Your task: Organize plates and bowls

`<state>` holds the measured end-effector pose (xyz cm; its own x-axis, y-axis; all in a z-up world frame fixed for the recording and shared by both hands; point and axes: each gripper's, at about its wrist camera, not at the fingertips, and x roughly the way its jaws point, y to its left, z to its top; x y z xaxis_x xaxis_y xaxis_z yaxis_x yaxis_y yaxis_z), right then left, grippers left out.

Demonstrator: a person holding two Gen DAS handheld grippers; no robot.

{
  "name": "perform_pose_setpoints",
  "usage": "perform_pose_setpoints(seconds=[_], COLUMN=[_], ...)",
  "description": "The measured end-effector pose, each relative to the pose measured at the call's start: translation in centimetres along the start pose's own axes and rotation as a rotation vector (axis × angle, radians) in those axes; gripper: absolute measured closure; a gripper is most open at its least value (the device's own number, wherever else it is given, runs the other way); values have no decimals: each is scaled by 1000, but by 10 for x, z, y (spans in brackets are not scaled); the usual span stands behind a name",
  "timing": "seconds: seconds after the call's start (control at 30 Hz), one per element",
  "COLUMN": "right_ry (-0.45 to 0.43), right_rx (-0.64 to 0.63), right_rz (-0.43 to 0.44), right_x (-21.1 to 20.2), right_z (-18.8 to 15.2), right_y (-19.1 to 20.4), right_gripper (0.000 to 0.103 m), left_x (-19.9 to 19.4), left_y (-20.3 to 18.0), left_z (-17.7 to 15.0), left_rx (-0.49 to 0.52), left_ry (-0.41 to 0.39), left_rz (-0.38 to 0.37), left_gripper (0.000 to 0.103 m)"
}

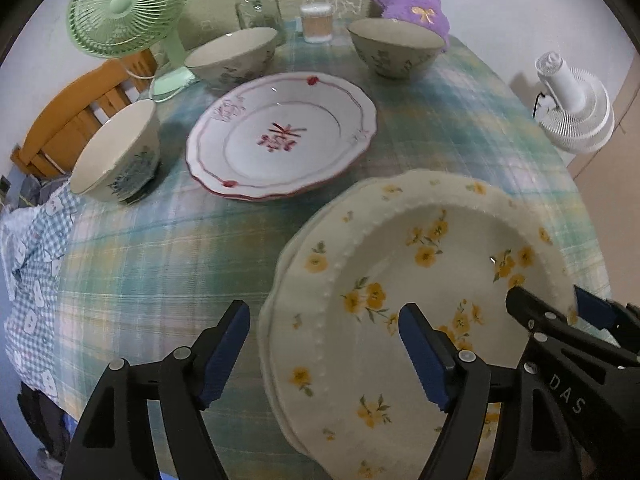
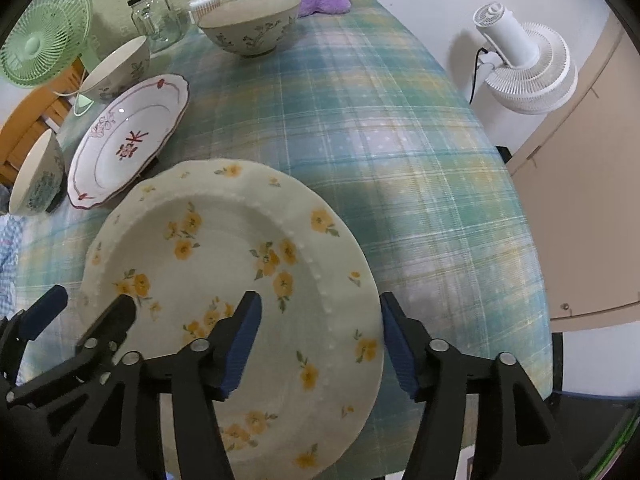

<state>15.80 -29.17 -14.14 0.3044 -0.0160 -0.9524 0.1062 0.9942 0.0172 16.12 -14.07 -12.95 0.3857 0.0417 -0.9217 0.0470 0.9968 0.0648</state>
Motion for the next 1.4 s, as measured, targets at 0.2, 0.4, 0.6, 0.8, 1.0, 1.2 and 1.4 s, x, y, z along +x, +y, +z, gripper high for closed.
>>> perform_pose_setpoints(seconds=[0.2,0.4,0.6,0.8,1.0,1.2,1.4], right_ry=[-106,-190,-243,-254,-235,-215,-175], right_rx=[-21,-56,-74,-89,-125,-157,-191], right_rz=[2,19,76,144,157,169,183], right_x=[-39,-73,-94,-89,-61,-24,11], right_z=[8,25,46,73,104,132,148], right_y=[16,36,55,69,82,91,103], right_gripper=[33,33,33,33,33,33,39], left_x=[-26,-52,-69,-60,-31,0,35], left_y=[16,38,62,76,80,79,81], left_z=[4,17,38,57,76,95,105], left_rx=[-22,-77,-139,-184,-222,-255,-286], left_ry=[-56,-121,-196,-209,-183,-163,-117], left_rz=[-31,-41,-36,-2,40,90,147], left_gripper=[23,23,23,23,23,23,29])
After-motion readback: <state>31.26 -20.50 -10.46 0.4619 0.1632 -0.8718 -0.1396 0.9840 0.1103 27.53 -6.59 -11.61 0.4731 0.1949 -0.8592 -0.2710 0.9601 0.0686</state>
